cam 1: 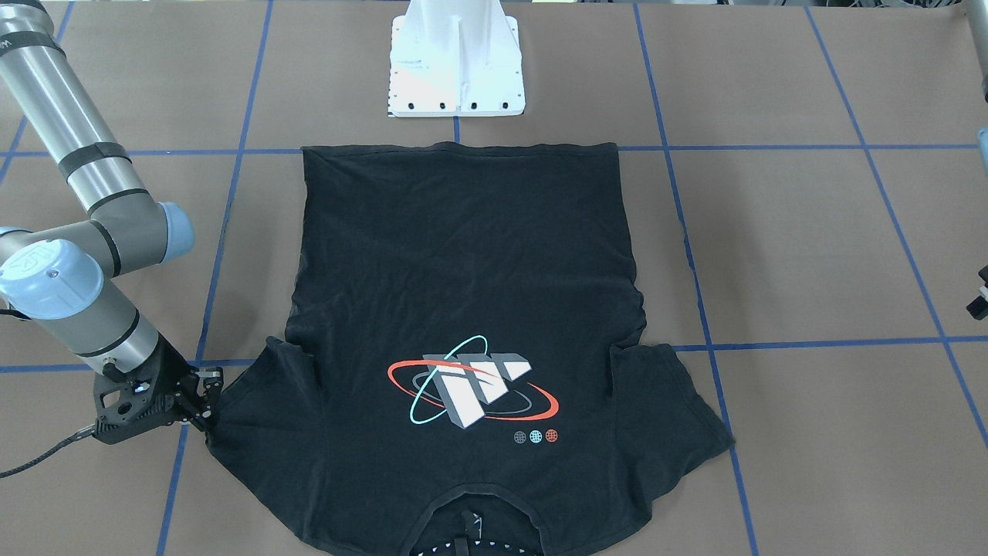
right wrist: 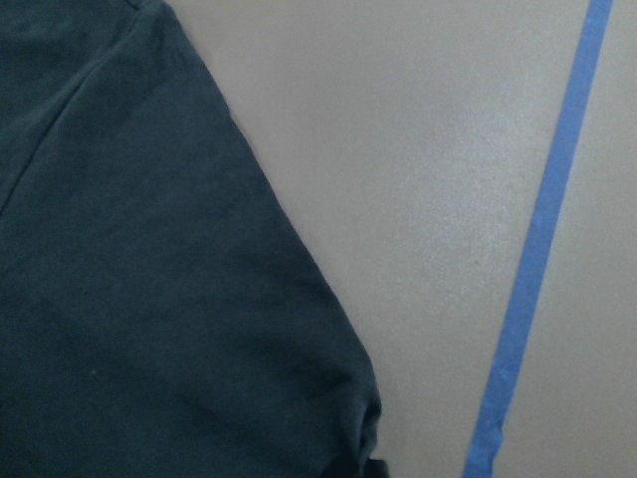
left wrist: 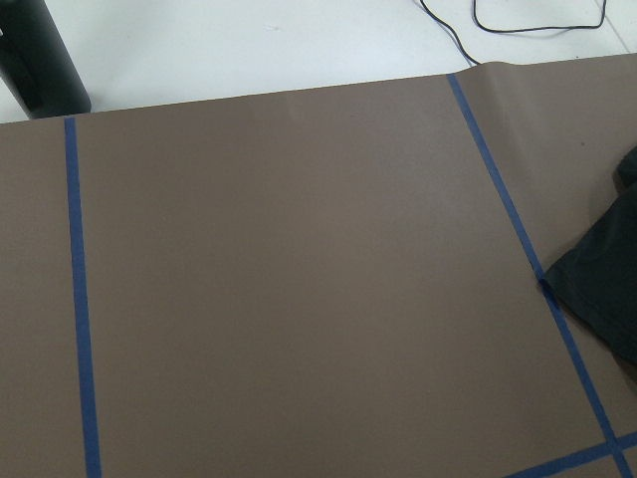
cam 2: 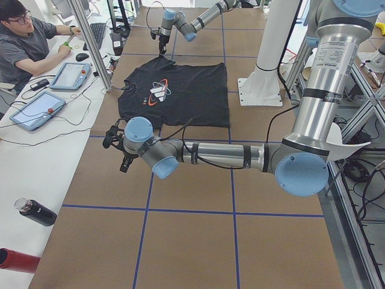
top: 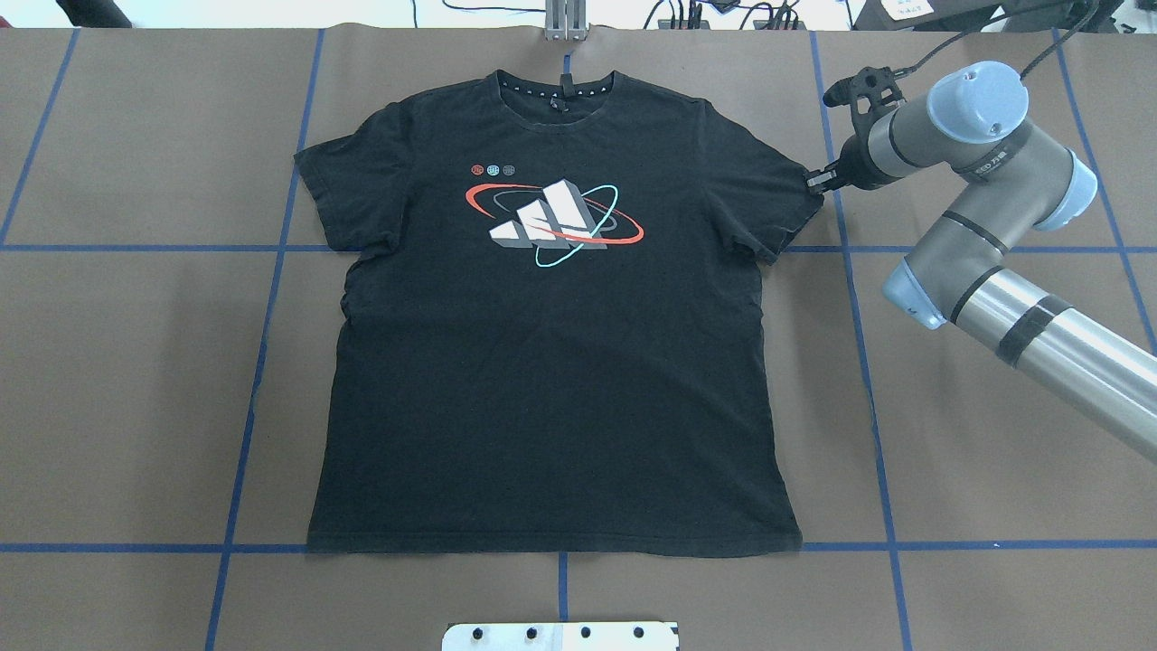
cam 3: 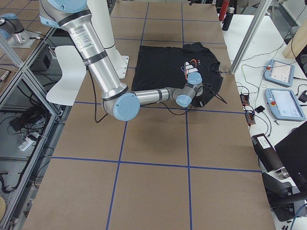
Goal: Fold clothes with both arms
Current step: 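Move the right gripper down to the sleeve nearest it and grasp it, then fold the grasped sleeve inward over the logo with the right gripper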
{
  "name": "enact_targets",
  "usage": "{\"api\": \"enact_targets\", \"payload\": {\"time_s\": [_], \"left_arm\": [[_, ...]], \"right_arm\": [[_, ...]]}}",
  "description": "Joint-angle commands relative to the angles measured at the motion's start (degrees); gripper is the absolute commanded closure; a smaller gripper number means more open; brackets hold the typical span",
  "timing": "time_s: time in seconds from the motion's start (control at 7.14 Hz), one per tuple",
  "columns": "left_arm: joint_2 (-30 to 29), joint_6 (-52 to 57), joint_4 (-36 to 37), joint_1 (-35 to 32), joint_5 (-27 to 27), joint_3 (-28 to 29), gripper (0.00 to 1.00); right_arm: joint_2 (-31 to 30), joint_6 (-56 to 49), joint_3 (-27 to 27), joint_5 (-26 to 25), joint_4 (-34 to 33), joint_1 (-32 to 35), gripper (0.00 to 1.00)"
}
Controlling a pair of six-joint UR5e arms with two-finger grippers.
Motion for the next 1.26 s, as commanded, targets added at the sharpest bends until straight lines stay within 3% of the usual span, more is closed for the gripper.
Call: {"api": "enact_targets", "payload": {"time_s": [0.0, 0.42, 0.7, 1.12], "left_arm": [[-0.01, 0.00, 0.00, -0.06, -0.02, -0.13, 0.00], [-0.01, 0.09, 0.00, -0.06, 0.07, 0.31, 0.00], [-0.01, 0.18, 0.00, -0.06, 0.07, 0.48, 0.00], [-0.01, 0.35, 0.00, -0.06, 0.07, 1.19, 0.00]], "right_arm": [[0.07, 2.24, 3.31, 4.10, 0.12, 0.87, 1.00], [5.76, 10.57, 4.48, 4.57, -1.10, -2.18, 1.00], [13.65, 12.53, 3.86, 1.52, -10.47, -5.26, 1.00], [23.08, 13.41, -6.84, -4.12, -11.40, -7.12, 1.00]]}}
